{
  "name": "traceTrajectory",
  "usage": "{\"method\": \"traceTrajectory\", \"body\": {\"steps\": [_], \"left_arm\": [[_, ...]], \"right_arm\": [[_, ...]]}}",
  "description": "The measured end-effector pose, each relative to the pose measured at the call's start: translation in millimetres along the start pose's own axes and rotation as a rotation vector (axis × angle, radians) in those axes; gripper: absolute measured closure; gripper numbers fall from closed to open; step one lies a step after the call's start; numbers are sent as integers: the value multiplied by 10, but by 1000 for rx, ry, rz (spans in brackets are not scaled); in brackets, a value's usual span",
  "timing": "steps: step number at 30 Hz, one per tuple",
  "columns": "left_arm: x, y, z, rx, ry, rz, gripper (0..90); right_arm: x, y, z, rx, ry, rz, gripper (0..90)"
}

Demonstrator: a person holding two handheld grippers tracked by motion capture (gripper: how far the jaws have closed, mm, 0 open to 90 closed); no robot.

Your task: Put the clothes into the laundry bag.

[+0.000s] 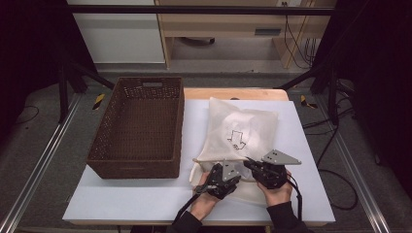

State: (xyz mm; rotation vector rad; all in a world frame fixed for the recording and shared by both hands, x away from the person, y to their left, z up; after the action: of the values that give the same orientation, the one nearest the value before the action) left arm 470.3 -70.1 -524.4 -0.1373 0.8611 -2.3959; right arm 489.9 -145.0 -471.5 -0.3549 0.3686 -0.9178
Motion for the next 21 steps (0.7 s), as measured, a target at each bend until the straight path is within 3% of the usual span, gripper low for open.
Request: {"method": "traceTrajectory", "body": {"steps": [6, 10, 13, 15, 20, 21], "left_arm": [[-169, -172, -59, -1, -30, 42, 813], [-285, -404, -88, -4, -21, 73, 798], [-361, -599, -116, -2, 2, 110, 744], [-411, -711, -143, 6, -7, 118, 709], [-518, -881, -253, 23, -49, 131, 594], [-529, -891, -254, 21, -65, 124, 518]], "right_arm": [[7, -29, -23, -1, -4, 6, 875], [-4, -49, -31, 2, -10, 6, 866], [-10, -56, -52, -2, -7, 8, 844], [-14, -64, -60, 0, -10, 13, 807], [-65, -109, -49, 25, -25, 28, 593], [-82, -149, -18, 54, -33, 29, 472]]}}
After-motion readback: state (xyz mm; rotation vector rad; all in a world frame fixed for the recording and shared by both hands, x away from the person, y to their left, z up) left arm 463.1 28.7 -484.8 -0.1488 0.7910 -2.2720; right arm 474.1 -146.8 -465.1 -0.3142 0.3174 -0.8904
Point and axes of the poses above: each handheld gripper's, and its own axes: y roughly forward along the jaws, z roughly out of its top, x roughly to its right, the point moved 9 cm from there along y, roughly forward along the jaws, and after that the axes turned 5 degrees about y, right-handed, at the moved point
